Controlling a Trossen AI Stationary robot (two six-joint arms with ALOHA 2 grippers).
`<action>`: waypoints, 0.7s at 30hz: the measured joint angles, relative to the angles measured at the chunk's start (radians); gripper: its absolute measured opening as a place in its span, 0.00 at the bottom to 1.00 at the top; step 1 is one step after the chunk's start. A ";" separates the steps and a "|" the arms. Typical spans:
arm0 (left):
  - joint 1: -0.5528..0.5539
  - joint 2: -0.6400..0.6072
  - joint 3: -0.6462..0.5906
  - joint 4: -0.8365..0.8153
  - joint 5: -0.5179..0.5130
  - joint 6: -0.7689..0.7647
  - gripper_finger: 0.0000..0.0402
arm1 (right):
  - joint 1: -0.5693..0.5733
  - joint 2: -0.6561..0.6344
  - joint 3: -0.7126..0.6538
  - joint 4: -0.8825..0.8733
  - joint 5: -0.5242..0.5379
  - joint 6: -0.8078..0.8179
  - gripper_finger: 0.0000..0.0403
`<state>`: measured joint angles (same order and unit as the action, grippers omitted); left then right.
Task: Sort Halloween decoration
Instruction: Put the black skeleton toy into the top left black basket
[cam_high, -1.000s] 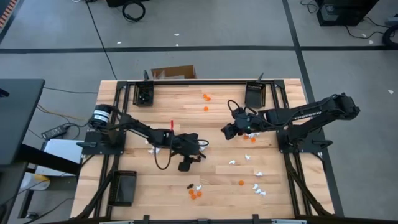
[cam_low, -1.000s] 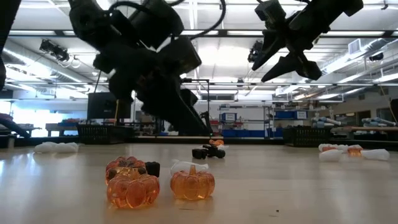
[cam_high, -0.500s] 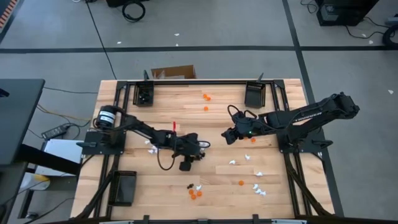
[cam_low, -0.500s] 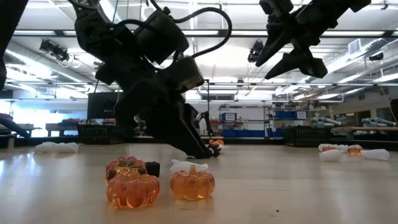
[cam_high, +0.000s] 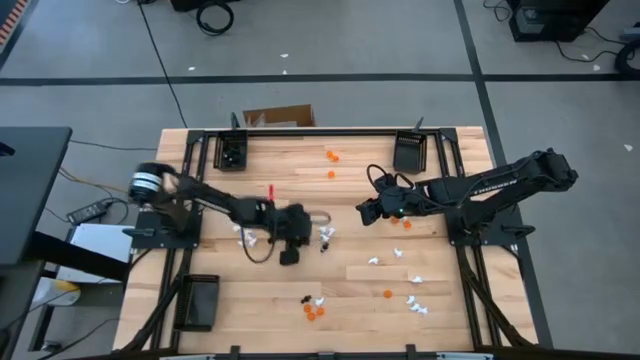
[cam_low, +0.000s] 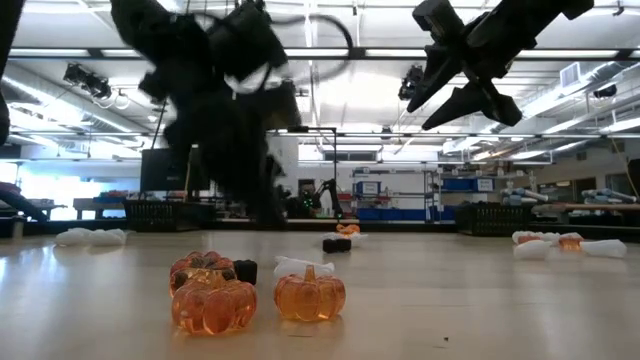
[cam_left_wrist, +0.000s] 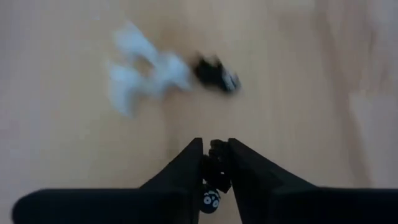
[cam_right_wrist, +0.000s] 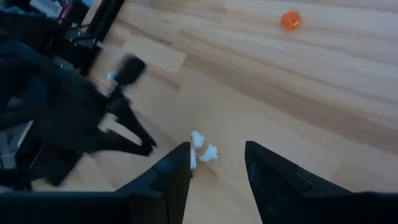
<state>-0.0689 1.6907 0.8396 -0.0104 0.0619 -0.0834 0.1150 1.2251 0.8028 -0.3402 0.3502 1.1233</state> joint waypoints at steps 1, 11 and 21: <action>0.021 -0.045 0.003 -0.029 -0.001 -0.008 0.18 | -0.004 0.000 0.000 0.003 0.007 0.000 0.40; 0.362 -0.394 0.005 -0.382 -0.083 0.032 0.17 | -0.053 0.000 0.000 0.007 0.038 -0.019 0.40; 0.804 -0.493 0.002 -0.589 -0.218 -0.101 0.17 | -0.066 0.000 0.000 0.017 0.043 -0.014 0.40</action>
<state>0.7353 1.1976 0.8415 -0.5997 -0.1564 -0.1844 0.0490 1.2251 0.8032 -0.3232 0.3935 1.1092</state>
